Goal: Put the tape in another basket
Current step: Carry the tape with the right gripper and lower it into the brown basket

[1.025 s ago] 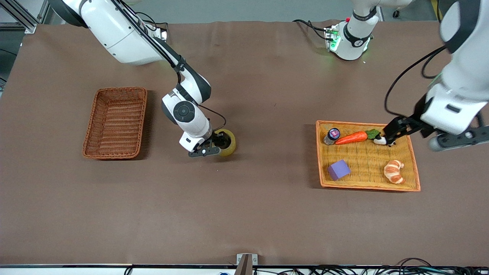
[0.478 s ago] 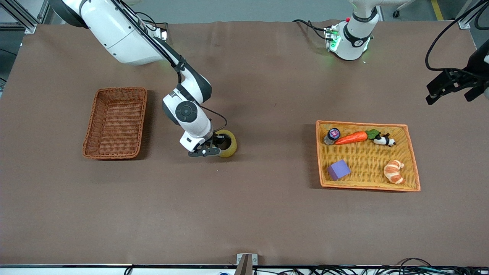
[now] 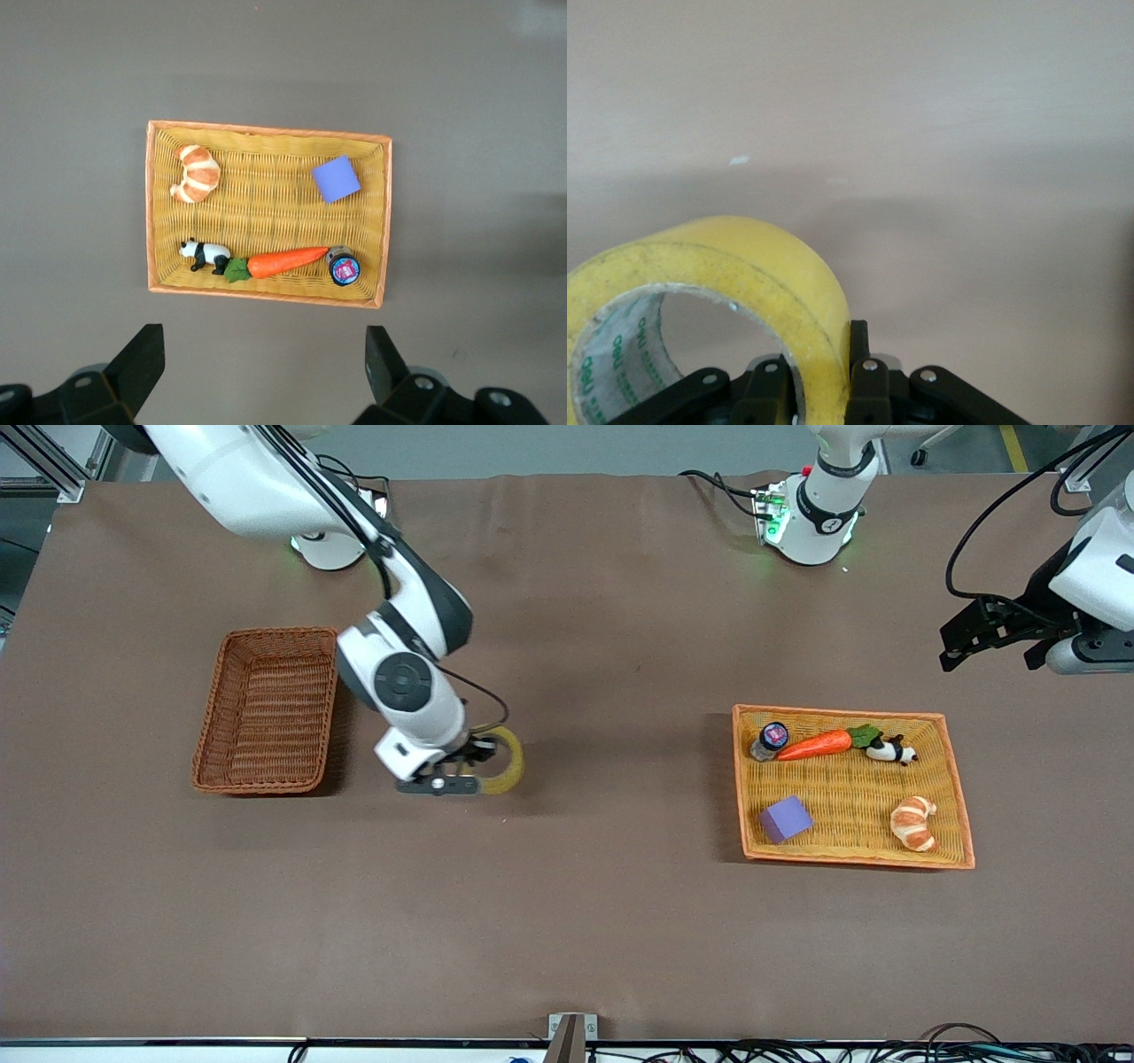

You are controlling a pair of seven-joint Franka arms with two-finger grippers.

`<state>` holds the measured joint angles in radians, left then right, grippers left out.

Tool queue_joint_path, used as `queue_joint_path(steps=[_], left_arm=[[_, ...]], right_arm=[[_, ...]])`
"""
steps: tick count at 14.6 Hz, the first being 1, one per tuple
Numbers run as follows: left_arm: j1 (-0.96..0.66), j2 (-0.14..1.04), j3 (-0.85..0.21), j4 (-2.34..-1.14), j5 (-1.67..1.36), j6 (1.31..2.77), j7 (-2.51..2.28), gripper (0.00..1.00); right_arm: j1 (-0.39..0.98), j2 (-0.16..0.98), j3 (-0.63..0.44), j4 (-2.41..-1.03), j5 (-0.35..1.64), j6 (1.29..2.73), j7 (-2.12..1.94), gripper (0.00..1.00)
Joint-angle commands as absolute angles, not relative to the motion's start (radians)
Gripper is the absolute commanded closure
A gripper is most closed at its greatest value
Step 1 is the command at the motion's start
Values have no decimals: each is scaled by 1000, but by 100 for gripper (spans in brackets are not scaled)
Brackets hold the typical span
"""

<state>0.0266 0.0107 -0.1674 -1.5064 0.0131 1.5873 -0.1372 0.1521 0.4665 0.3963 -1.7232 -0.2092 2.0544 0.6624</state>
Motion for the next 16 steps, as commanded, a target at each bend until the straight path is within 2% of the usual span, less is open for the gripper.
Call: queue_joint_path(steps=[1, 3, 5, 8, 12, 16], left_arm=[[29, 28, -172, -1476, 20, 1588, -127, 0], [32, 44, -172, -1476, 12, 1589, -127, 0], [28, 44, -172, -1459, 18, 1589, -127, 0], [43, 29, -170, -1439, 12, 1580, -104, 0], [41, 20, -173, -1439, 11, 1549, -104, 0], [43, 21, -170, -1440, 17, 1549, -107, 0]], right_arm=[[14, 296, 402, -1798, -221, 1912, 469, 100], [-31, 215, 323, -1841, -177, 1885, 239, 100], [-31, 148, 169, -1920, -137, 1897, -20, 100], [-31, 78, 27, -2044, -98, 1939, -243, 100], [-28, -8, -107, -2336, -87, 2207, -434, 100], [-29, -8, -130, -2537, -87, 2487, -446, 100]])
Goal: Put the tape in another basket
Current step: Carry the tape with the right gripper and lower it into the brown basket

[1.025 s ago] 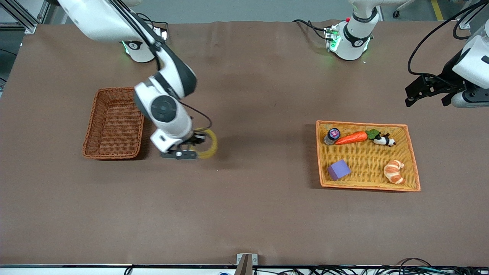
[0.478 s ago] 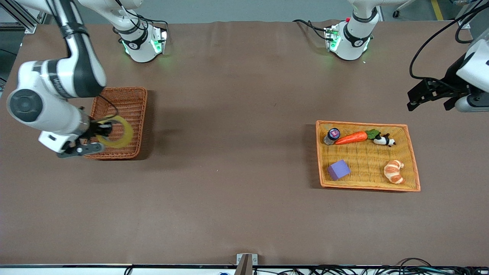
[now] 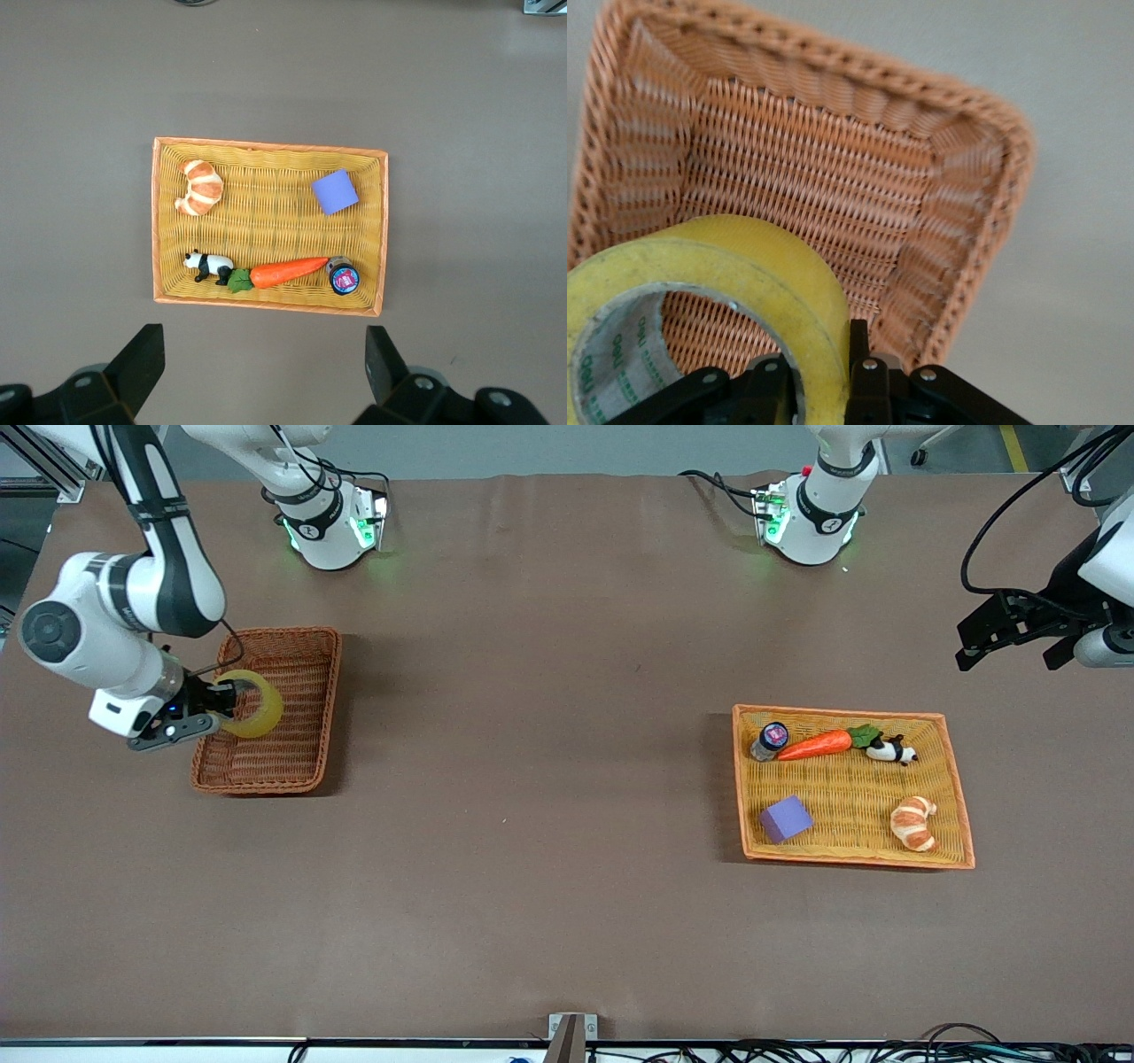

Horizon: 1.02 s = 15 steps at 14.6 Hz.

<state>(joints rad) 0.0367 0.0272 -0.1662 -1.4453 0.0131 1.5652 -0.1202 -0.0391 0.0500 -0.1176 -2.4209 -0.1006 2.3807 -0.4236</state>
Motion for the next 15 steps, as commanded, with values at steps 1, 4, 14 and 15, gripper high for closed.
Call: queue_joint_path(steps=[1, 4, 14, 15], left_arm=[[41, 21, -170, -1439, 18, 1548, -107, 0], [35, 20, -173, -1439, 20, 1548, -106, 0], [37, 9, -173, -1447, 12, 1502, -103, 0], [34, 15, -173, -1445, 15, 1502, -103, 0]], right_arm=[[-29, -5, -130, -2560, -87, 2535, -448, 100], [-31, 24, -136, -2585, -87, 2606, -449, 98], [-28, 72, -130, -2559, -87, 2645, -439, 0], [-25, 58, -130, -2525, -86, 2604, -437, 0]])
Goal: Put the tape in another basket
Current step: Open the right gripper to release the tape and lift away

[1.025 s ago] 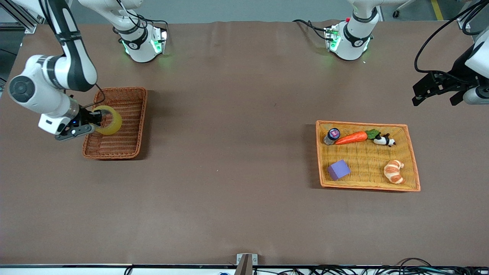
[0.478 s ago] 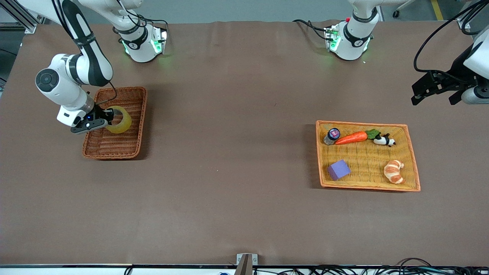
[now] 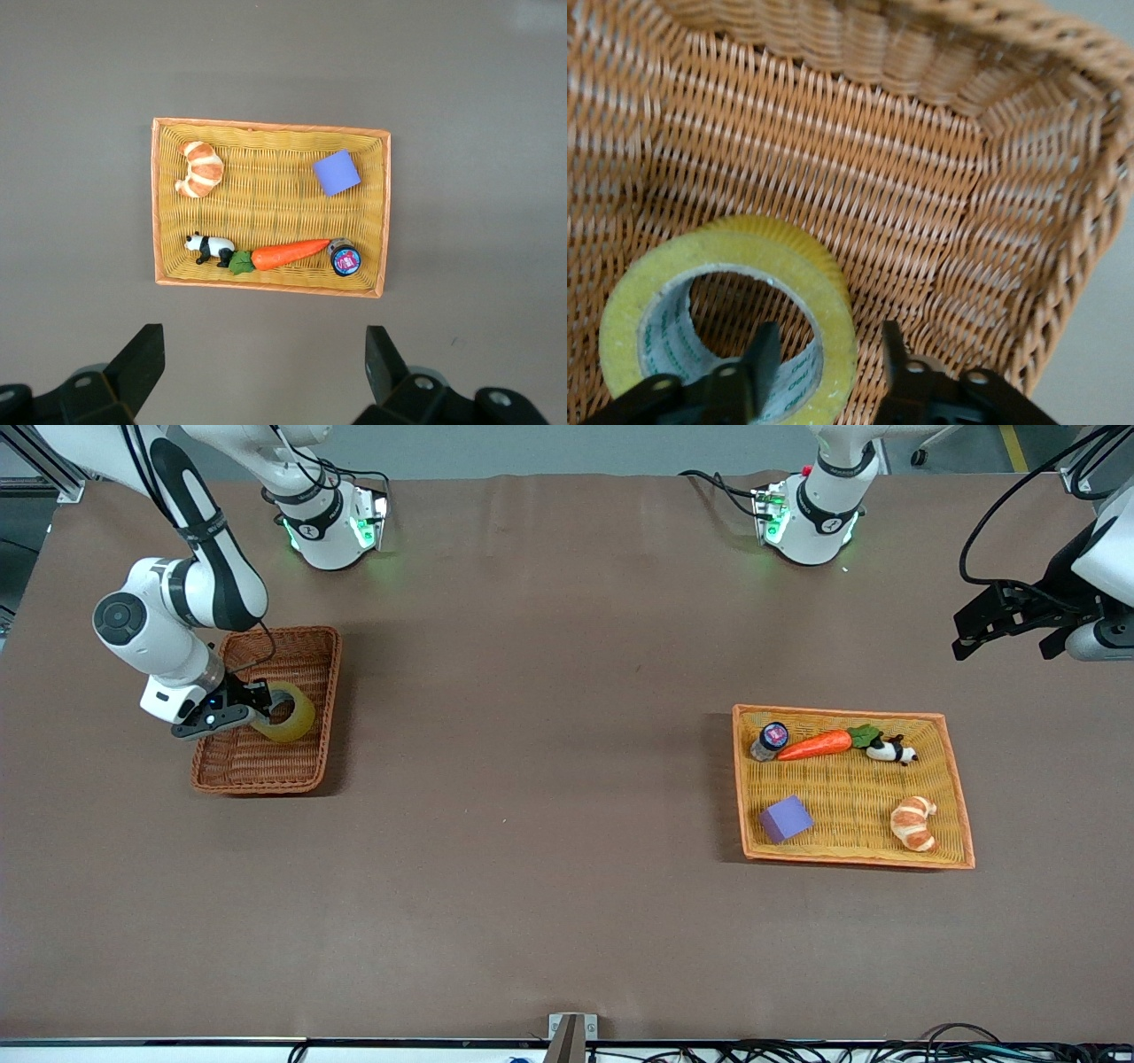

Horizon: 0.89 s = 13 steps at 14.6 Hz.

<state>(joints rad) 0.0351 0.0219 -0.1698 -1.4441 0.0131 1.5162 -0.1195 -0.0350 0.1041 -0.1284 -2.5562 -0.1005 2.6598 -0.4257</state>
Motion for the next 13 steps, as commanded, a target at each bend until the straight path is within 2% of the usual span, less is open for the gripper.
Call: queue_joint_path(steps=[1, 3, 5, 7, 13], left_arm=[[34, 20, -173, -1445, 12, 1503, -103, 0], [34, 20, -175, -1445, 9, 1502, -101, 0], [32, 20, -181, -1445, 15, 1505, -104, 0], [37, 11, -183, -1447, 12, 1502, -101, 0], [37, -35, -193, -1500, 9, 1497, -100, 0]], right_arm=[[-25, 46, -127, -2481, -80, 2541, -434, 0], [-21, 26, -126, -2368, -22, 2389, -434, 0], [-21, 28, -124, -2193, 14, 2170, -420, 0], [-21, 31, -118, -2050, 15, 2013, -349, 0], [-60, 25, 47, -1780, 15, 1768, 39, 0]])
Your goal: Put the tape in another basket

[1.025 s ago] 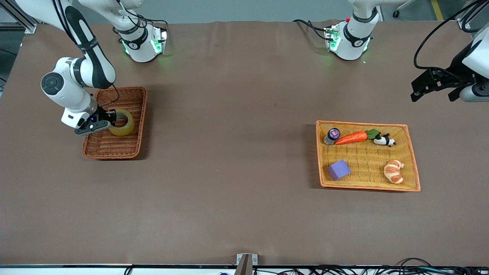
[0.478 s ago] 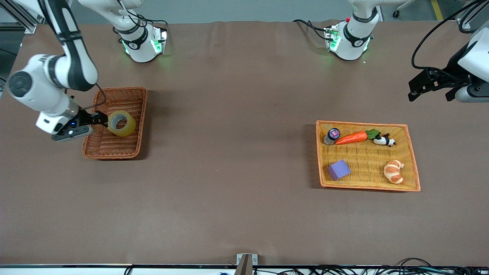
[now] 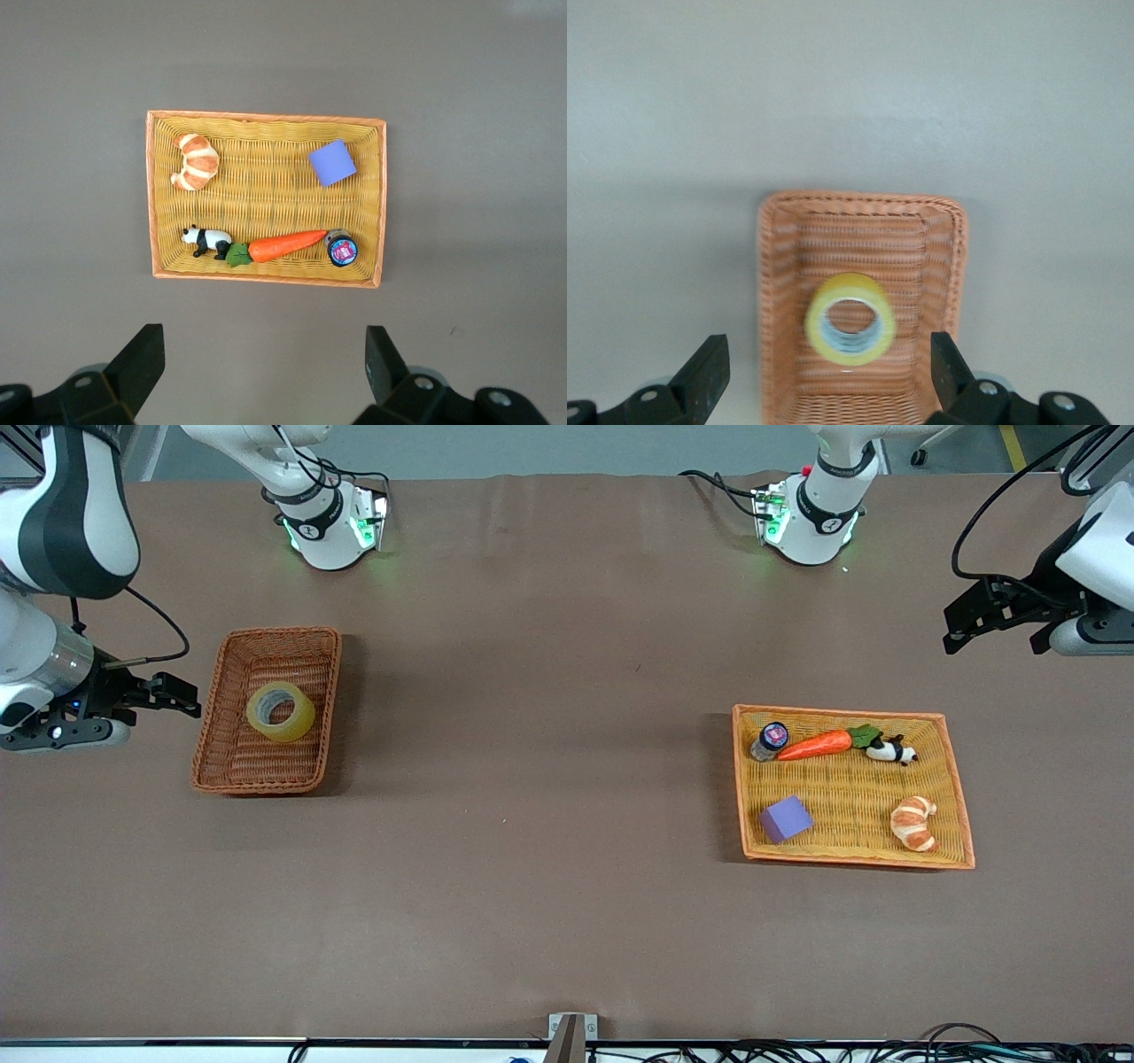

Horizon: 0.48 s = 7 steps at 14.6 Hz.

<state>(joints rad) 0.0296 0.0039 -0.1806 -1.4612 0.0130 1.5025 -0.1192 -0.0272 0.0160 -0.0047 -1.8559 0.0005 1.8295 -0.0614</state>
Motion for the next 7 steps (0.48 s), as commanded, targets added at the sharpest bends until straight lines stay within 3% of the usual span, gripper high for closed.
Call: queue_joint_path(steps=[1, 4, 7], left_arm=[[37, -43, -195, -1511, 9, 1500, -100, 0], [37, -93, -193, -1580, 9, 1511, -100, 0], [37, -140, -195, -1648, 9, 1561, -101, 0]], right_arm=[[-61, 26, 43, -1717, 15, 1728, 41, 0], [-58, 40, 0, -1496, 0, 1626, 40, 0], [-54, 41, -34, -1415, 32, 1479, 44, 0]])
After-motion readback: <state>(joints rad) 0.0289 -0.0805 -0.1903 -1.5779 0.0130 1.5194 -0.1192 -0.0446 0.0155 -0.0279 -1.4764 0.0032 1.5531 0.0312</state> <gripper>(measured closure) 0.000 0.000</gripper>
